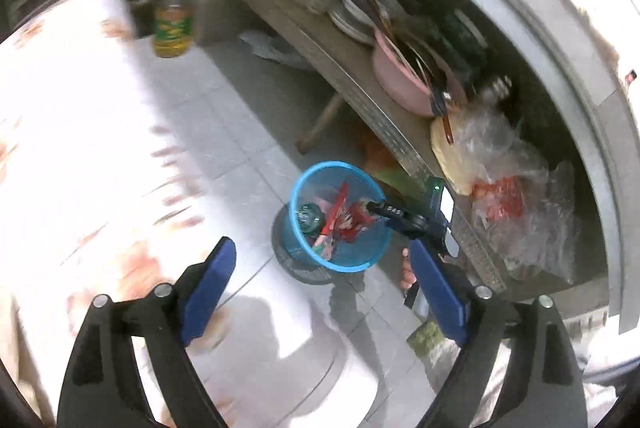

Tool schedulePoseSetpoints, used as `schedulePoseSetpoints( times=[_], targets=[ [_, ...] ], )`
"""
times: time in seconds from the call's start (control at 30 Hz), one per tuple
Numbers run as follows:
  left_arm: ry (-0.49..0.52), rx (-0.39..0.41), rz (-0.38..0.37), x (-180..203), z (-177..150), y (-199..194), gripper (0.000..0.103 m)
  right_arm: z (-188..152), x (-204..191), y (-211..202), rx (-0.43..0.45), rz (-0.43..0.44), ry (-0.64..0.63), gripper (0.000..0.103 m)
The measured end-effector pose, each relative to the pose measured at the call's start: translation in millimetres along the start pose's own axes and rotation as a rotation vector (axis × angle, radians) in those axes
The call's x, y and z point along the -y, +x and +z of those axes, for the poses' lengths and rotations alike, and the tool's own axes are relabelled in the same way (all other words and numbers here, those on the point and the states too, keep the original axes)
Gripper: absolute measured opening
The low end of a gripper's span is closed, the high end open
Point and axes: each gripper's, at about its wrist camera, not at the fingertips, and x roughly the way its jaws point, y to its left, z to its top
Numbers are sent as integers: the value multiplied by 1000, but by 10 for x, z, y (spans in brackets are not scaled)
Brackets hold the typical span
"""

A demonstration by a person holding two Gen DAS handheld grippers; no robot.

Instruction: Collect trash

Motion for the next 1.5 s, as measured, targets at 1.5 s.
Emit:
schedulePoseSetpoints(
  times=[1.5],
  targets=[
    [-348, 482, 365, -2004, -2468, -2235, 97, -3638, -4422, -1744, 53, 463, -1380, 95]
  ],
)
